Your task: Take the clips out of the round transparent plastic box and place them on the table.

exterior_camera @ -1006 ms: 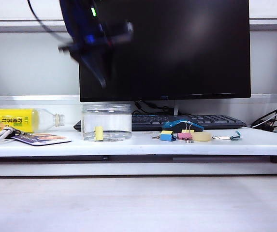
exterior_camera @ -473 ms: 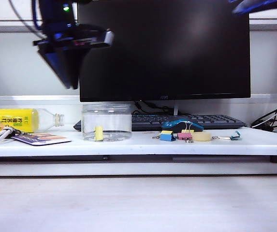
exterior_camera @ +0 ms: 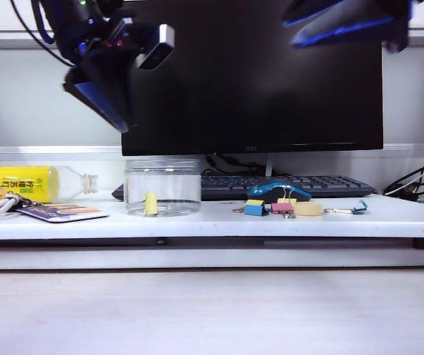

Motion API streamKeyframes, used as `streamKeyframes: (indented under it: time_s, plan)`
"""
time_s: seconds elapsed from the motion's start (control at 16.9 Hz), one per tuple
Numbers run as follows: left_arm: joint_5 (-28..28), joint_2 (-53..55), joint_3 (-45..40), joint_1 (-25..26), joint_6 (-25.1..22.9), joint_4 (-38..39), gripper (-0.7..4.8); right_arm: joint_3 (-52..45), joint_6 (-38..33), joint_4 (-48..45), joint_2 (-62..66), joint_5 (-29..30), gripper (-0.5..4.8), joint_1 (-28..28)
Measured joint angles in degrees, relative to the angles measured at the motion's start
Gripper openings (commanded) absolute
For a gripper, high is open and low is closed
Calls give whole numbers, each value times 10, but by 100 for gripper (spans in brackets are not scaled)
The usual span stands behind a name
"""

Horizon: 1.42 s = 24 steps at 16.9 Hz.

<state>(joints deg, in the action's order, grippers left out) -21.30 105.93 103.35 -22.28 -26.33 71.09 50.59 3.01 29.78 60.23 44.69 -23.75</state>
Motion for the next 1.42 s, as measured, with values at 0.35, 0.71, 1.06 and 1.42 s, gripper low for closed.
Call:
streamKeyframes:
  time_s: [0.35, 0.71, 1.06, 1.42]
  plan:
    - [23, 0, 0, -4, -110, -59, 125, 0, 0, -14, 22, 0, 126, -2]
    - [24, 25, 0, -18, -210, -99, 121, 0, 0, -16, 22, 0, 126, -2]
    - [49, 76, 0, -36, -267, -100, 109, 0, 0, -11, 22, 0, 126, -2]
    - [50, 75, 3, -37, -260, -80, 80, 0, 0, -12, 22, 1, 126, -2]
